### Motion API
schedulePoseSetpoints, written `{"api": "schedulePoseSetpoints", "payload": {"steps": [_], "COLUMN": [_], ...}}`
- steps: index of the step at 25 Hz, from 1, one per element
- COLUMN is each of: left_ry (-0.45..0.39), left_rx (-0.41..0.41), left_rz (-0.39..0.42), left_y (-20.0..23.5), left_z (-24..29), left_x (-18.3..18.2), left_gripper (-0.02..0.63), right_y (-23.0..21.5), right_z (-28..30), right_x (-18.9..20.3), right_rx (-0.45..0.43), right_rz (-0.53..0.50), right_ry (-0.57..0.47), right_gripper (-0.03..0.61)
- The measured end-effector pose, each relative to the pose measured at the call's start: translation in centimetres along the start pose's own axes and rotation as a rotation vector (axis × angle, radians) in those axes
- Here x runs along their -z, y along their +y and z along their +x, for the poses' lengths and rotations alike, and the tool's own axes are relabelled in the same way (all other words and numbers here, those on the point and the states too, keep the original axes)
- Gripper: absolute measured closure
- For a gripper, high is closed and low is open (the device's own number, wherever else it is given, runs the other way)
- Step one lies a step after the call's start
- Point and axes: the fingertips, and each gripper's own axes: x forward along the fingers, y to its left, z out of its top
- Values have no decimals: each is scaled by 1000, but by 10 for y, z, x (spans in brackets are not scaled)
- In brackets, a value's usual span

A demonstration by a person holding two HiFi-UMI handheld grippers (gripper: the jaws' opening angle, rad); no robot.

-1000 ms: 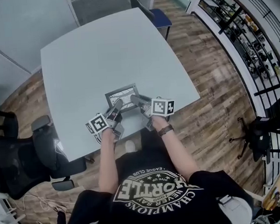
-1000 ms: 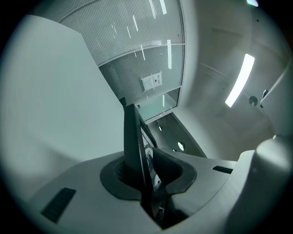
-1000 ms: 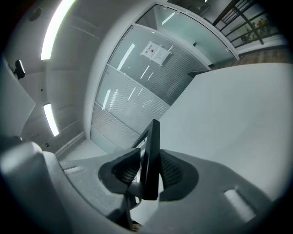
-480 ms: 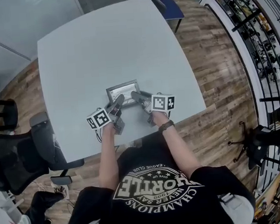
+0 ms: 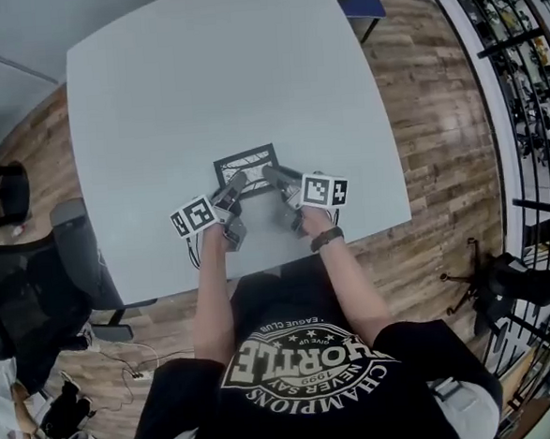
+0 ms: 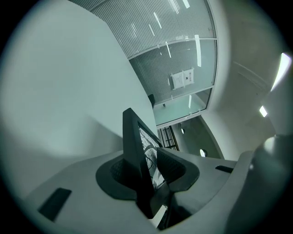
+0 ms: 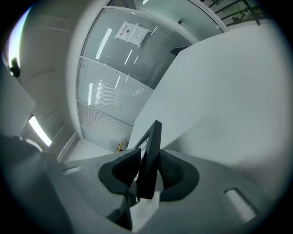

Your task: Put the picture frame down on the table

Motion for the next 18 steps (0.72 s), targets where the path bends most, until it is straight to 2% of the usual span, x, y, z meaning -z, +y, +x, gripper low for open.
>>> {"api": "schedulePoseSetpoints", "payload": {"steps": [7, 12, 15, 18], "left_ry": [-20, 17, 23, 21], "left_rx": [-95, -149, -202, -219], "left_rz": [10, 62, 92, 99], "left_y": [23, 31, 43, 49], "left_z": [9, 6, -3, -10], "left_x": [-9, -11, -14, -17], "left_gripper": [428, 414, 414, 414], "right_y": [-8, -11, -16, -21], "right_z": [12, 15, 19, 21], "right_x": [-13, -20, -23, -25], "right_rx": [-79, -125, -132, -109], "right_rz": [31, 68, 131, 145], "right_ry": [-19, -33, -88, -120], "right_gripper": [503, 509, 513, 514]}}
